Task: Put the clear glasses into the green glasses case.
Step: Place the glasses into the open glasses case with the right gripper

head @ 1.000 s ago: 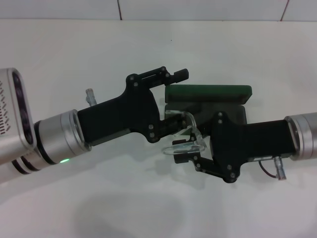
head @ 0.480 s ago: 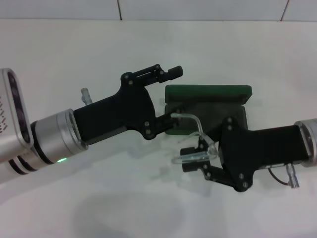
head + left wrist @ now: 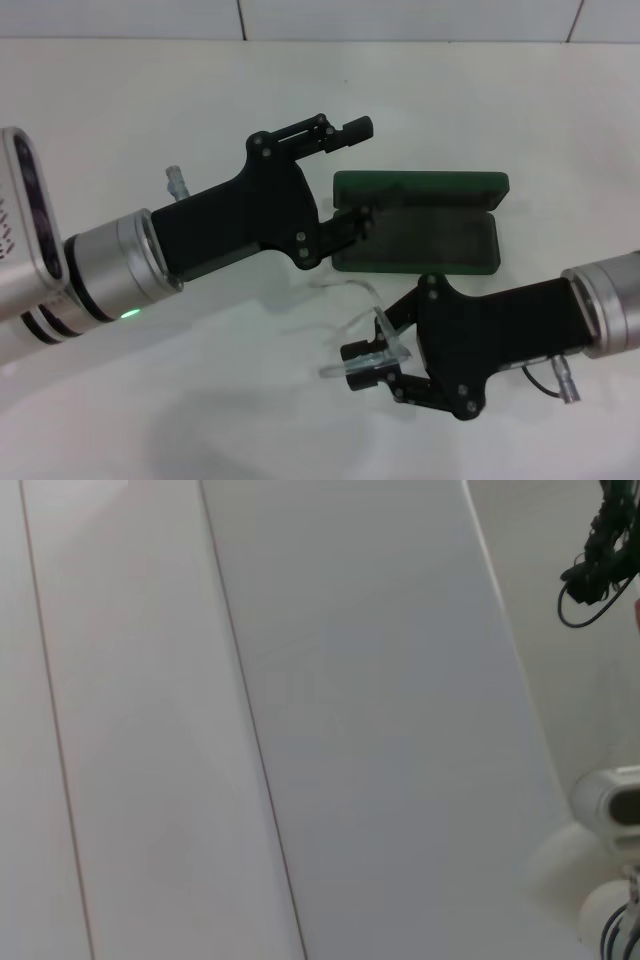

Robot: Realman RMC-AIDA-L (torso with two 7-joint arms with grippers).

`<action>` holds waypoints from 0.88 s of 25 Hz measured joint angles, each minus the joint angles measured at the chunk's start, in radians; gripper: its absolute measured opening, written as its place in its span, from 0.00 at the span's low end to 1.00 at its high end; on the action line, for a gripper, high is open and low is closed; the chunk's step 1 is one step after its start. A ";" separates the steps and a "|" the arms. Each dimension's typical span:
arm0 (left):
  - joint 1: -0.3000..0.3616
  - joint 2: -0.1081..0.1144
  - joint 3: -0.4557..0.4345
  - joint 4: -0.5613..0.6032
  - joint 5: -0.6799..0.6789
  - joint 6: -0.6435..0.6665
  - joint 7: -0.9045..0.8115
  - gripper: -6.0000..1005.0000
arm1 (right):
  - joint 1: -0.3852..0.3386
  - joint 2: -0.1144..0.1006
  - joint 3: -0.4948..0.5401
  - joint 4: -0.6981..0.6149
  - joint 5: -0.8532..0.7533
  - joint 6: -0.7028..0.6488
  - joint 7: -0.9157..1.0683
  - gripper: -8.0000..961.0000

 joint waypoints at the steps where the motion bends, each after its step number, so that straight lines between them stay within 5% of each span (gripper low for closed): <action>1: 0.000 0.000 0.000 0.000 0.000 0.006 0.000 0.59 | 0.001 0.000 0.000 0.000 0.000 0.008 0.008 0.22; 22: 0.004 0.003 0.025 -0.002 0.009 0.033 0.000 0.59 | -0.007 0.000 0.007 0.002 0.066 0.077 0.034 0.23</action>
